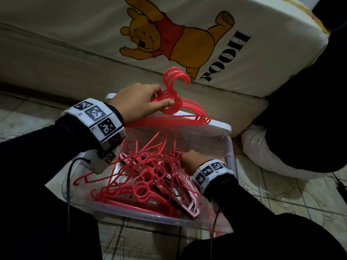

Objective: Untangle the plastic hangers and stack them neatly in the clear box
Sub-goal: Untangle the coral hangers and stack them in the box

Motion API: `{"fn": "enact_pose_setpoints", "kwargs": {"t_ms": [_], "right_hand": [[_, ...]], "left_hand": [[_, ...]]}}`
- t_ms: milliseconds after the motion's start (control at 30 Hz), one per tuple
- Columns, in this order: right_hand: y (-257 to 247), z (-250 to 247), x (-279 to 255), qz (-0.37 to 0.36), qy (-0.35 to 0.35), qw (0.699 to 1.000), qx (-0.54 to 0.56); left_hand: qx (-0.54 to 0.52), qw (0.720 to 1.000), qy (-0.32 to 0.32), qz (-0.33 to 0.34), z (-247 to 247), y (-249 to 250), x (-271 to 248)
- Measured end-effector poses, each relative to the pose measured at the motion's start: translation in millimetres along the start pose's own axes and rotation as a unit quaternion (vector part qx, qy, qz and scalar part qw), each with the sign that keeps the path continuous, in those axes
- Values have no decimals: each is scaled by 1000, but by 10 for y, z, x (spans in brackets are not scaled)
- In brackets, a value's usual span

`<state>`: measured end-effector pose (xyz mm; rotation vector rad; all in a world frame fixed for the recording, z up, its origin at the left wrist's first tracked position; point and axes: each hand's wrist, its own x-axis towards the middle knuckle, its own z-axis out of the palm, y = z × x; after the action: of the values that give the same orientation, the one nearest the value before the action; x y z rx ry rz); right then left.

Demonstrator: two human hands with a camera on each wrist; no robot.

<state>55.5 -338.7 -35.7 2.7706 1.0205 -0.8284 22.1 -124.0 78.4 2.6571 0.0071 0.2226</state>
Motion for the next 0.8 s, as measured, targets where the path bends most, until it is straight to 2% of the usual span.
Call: {"fn": "enact_pose_setpoints", "kwargs": {"t_ms": [167,467,667,800], "right_hand": [[102,-362,-137,65,46,997,19],[243,-751,-368,87,152,984,25],[249,-811,-444,89,172,981,12],[105,-703,-430,65,119,990,-24]], "left_hand": [[-1,1000,5,-2,-26,-14,10],[-2,998,68,-1,-60,-23,10],[-3,997,73,0,-66,-36,14],[4,997,74,-4,-58,-35,21]]}}
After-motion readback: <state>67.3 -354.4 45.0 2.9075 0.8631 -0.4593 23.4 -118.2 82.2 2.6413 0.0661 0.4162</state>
